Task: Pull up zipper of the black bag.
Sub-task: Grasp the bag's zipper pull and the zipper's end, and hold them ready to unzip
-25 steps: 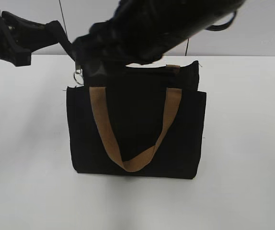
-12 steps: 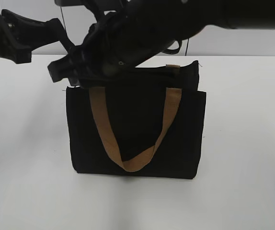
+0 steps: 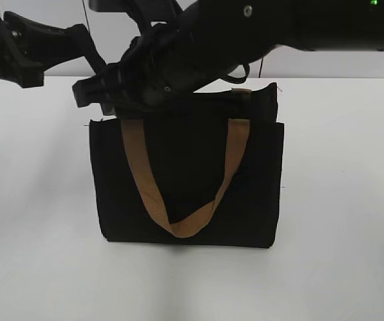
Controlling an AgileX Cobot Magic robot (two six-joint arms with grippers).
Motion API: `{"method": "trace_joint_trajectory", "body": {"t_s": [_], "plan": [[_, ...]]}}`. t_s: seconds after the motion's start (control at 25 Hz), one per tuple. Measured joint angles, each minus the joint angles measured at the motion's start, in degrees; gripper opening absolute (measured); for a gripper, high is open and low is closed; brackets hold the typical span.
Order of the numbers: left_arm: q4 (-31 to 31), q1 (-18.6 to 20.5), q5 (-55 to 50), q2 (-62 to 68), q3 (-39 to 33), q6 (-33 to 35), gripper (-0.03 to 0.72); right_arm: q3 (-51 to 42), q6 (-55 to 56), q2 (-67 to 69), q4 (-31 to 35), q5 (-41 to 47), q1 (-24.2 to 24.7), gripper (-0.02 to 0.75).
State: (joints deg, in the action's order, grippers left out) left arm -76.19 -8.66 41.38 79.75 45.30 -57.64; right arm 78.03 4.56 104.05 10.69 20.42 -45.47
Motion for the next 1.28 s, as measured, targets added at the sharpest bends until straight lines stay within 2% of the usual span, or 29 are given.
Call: {"method": "trace_joint_trajectory", "body": {"t_s": [0.28, 0.72, 1.08, 1.16, 1.28], "plan": [[0.5, 0.0, 1.4, 0.0, 0.0, 0.0, 0.022, 0.0, 0.3, 1.3, 1.4, -1.5, 0.0, 0.218], [0.9, 0.0, 2.8, 0.0, 0.0, 0.0, 0.021, 0.0, 9.2, 2.0, 2.8, -4.2, 0.3, 0.218], [1.1, 0.0, 3.0, 0.0, 0.0, 0.0, 0.021, 0.0, 9.9, 2.3, 3.5, -5.1, 0.3, 0.218], [1.1, 0.0, 3.0, 0.0, 0.0, 0.0, 0.021, 0.0, 10.0, 2.5, 3.5, -5.3, 0.3, 0.188], [1.1, 0.0, 3.0, 0.0, 0.0, 0.0, 0.021, 0.0, 10.0, 2.9, 3.3, -5.4, 0.3, 0.047]]}}
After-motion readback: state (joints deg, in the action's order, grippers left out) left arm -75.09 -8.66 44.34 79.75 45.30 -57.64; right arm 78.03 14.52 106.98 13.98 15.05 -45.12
